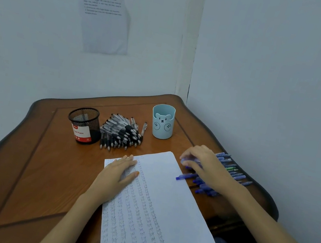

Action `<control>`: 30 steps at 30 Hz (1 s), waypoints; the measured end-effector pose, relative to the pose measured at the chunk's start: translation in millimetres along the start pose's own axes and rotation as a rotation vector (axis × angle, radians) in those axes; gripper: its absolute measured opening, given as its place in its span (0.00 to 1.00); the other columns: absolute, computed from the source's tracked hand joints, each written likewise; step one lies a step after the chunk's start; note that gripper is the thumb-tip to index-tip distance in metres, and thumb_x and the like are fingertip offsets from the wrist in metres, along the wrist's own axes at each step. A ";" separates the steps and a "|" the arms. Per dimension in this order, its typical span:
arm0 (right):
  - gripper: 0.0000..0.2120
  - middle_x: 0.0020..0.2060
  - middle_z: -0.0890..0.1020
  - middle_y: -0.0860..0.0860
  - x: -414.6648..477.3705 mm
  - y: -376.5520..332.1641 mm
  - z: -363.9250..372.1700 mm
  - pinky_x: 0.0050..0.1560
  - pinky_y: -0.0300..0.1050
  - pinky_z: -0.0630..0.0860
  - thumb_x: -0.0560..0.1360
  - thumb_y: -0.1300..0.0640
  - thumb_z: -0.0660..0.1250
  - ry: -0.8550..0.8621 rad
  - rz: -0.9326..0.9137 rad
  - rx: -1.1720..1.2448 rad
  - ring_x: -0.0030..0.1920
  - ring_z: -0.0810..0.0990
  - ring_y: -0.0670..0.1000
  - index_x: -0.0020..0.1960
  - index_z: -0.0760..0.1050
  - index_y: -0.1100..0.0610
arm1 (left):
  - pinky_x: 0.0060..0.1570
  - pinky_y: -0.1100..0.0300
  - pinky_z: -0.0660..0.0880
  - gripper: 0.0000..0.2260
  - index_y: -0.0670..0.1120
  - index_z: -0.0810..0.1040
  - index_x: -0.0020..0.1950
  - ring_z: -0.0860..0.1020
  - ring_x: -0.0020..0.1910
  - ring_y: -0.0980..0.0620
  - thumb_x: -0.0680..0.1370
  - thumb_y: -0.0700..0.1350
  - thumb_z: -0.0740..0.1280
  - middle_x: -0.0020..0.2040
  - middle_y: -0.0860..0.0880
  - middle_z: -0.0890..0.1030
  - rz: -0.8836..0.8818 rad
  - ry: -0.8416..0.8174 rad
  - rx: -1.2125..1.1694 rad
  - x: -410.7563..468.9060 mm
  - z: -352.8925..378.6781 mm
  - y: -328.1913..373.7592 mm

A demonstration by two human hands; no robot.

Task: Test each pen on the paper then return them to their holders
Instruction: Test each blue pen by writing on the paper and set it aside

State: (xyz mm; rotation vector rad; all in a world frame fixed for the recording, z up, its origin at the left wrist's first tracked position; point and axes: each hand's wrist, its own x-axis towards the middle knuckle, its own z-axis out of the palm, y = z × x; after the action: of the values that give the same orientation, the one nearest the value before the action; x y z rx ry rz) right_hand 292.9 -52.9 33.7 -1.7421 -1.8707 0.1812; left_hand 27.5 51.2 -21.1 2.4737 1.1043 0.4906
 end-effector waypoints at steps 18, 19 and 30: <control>0.12 0.35 0.82 0.51 5.6 -52.7 39.1 0.39 0.44 0.73 0.80 0.49 0.63 -0.059 0.106 0.272 0.35 0.78 0.49 0.56 0.81 0.53 | 0.51 0.63 0.75 0.11 0.53 0.78 0.60 0.78 0.53 0.61 0.78 0.50 0.65 0.53 0.60 0.81 -0.030 0.285 -0.600 -18.6 -9.6 53.6; 0.12 0.38 0.83 0.52 3.1 -55.2 40.8 0.41 0.48 0.74 0.80 0.48 0.62 -0.071 0.087 0.210 0.38 0.79 0.50 0.57 0.81 0.52 | 0.50 0.62 0.77 0.12 0.53 0.78 0.60 0.79 0.52 0.60 0.77 0.51 0.65 0.52 0.60 0.81 -0.035 0.275 -0.650 -17.8 -10.8 58.5; 0.16 0.41 0.80 0.45 -10.5 -63.3 43.8 0.38 0.41 0.69 0.80 0.43 0.58 -0.228 0.112 0.070 0.39 0.74 0.43 0.63 0.74 0.47 | 0.45 0.59 0.79 0.06 0.46 0.83 0.49 0.80 0.42 0.51 0.74 0.44 0.70 0.44 0.49 0.84 -0.060 0.229 -0.763 -21.1 -9.7 49.5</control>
State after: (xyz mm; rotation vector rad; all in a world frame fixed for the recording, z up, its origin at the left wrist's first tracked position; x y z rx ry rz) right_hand 216.1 -59.7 23.8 -1.8429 -1.8987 0.5018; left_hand 40.8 6.6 7.7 1.7411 0.8469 0.9811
